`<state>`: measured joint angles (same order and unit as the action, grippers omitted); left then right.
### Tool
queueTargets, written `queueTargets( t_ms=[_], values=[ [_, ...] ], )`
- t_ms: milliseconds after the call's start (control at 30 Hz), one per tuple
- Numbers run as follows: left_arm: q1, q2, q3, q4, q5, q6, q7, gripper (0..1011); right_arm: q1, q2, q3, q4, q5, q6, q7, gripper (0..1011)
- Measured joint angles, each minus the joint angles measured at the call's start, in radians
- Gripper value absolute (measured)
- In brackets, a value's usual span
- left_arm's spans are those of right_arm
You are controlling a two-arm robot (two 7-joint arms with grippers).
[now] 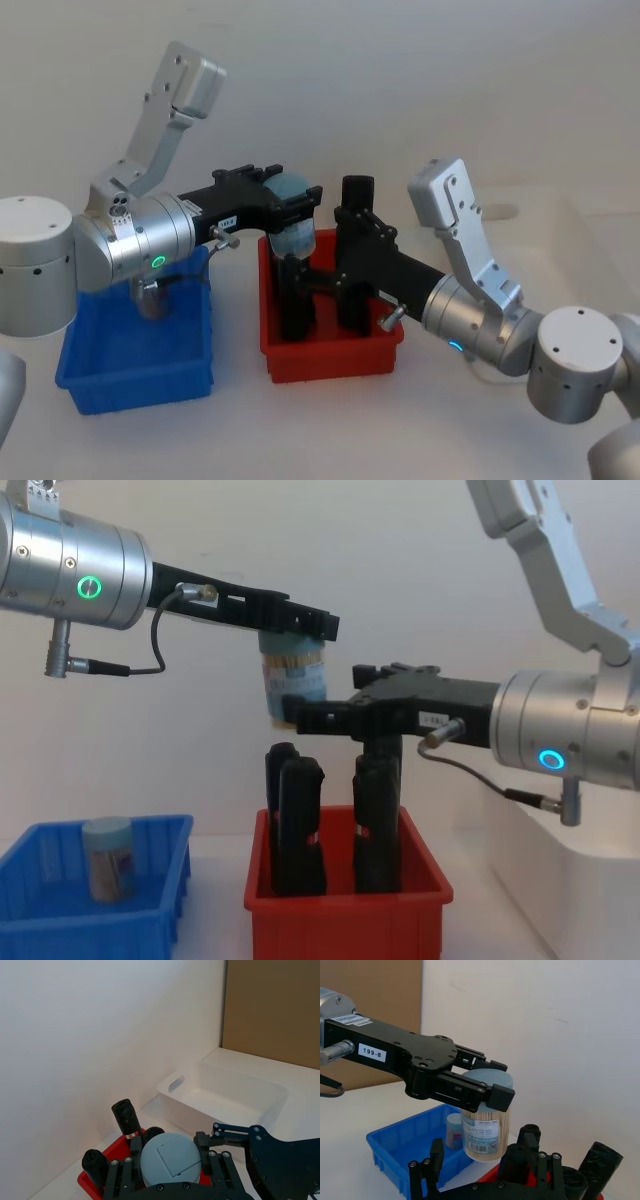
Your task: Pick the cotton swabs from the blue box and place them into the white box.
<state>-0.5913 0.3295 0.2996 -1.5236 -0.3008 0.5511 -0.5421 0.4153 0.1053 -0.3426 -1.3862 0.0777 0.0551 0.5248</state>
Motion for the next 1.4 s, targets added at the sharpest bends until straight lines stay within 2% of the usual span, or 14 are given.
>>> queueTargets(
  t_ms=[433, 1400],
  values=[
    [0.0, 0.0, 0.0, 0.0, 0.0, 0.0, 0.0, 658, 0.014, -0.018, -0.023, 0.025, -0.016, 0.004, 0.005, 1002],
    [0.0, 0.0, 0.0, 0.0, 0.0, 0.0, 0.0, 658, 0.032, -0.047, -0.05, 0.034, -0.043, 0.025, -0.113, 1001]
  ],
)
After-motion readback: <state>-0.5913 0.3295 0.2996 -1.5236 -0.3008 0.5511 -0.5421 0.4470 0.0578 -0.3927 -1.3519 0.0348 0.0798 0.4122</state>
